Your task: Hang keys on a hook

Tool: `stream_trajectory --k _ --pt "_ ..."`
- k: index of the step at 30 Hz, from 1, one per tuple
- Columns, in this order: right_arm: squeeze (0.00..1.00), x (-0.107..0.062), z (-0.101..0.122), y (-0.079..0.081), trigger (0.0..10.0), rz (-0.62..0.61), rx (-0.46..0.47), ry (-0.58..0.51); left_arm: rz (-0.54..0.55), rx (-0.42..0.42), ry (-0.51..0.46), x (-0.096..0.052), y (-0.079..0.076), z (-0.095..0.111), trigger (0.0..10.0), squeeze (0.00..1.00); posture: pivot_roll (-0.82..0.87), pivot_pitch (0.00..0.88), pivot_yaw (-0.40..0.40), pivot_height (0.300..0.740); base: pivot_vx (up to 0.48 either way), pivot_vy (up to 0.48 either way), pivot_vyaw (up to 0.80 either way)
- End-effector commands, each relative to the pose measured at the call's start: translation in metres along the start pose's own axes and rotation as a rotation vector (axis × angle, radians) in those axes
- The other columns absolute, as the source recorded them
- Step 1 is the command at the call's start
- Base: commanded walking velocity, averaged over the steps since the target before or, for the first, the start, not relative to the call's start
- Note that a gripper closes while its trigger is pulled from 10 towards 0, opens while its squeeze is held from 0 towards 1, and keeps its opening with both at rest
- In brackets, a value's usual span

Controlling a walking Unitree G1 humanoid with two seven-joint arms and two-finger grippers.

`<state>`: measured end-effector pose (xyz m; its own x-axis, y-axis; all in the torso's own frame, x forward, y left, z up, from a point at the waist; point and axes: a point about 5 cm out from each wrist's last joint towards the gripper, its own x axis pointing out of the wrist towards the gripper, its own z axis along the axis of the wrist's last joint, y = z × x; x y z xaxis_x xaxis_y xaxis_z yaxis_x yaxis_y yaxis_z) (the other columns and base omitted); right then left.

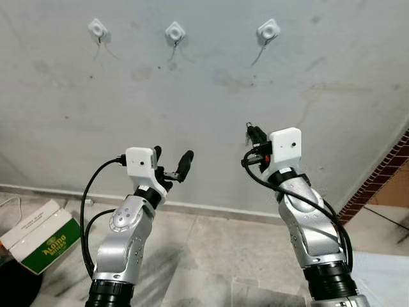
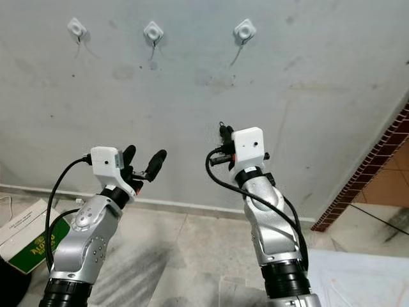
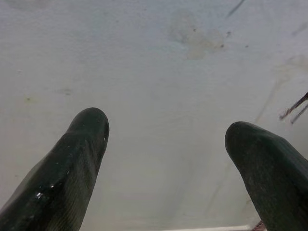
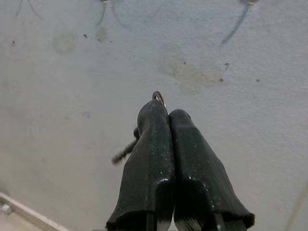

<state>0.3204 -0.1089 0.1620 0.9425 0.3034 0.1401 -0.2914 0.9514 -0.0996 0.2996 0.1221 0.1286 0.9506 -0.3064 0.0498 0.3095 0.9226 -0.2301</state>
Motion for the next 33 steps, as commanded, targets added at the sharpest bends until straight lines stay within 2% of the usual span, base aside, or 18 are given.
stream_trajectory --k 1,27,33 --pt "0.00 -0.0013 0.0082 -0.0057 10.0 -0.014 -0.016 -0.036 -0.014 0.003 -0.026 0.0018 -0.0046 0.0048 10.0 0.00 -0.02 0.036 0.065 0.740 0.300 0.000 0.00" --pt "0.00 -0.0006 0.0083 -0.0012 10.0 0.013 -0.018 -0.038 -0.020 0.004 -0.023 0.0030 -0.0072 0.0031 10.0 0.00 -0.02 0.024 0.062 0.740 0.296 0.000 0.00" --pt "0.00 -0.0032 0.0075 -0.0010 10.0 0.013 -0.019 -0.036 -0.004 0.025 -0.008 -0.0018 -0.0045 0.0003 10.0 0.00 -0.02 0.027 0.064 0.740 0.041 0.000 0.00"
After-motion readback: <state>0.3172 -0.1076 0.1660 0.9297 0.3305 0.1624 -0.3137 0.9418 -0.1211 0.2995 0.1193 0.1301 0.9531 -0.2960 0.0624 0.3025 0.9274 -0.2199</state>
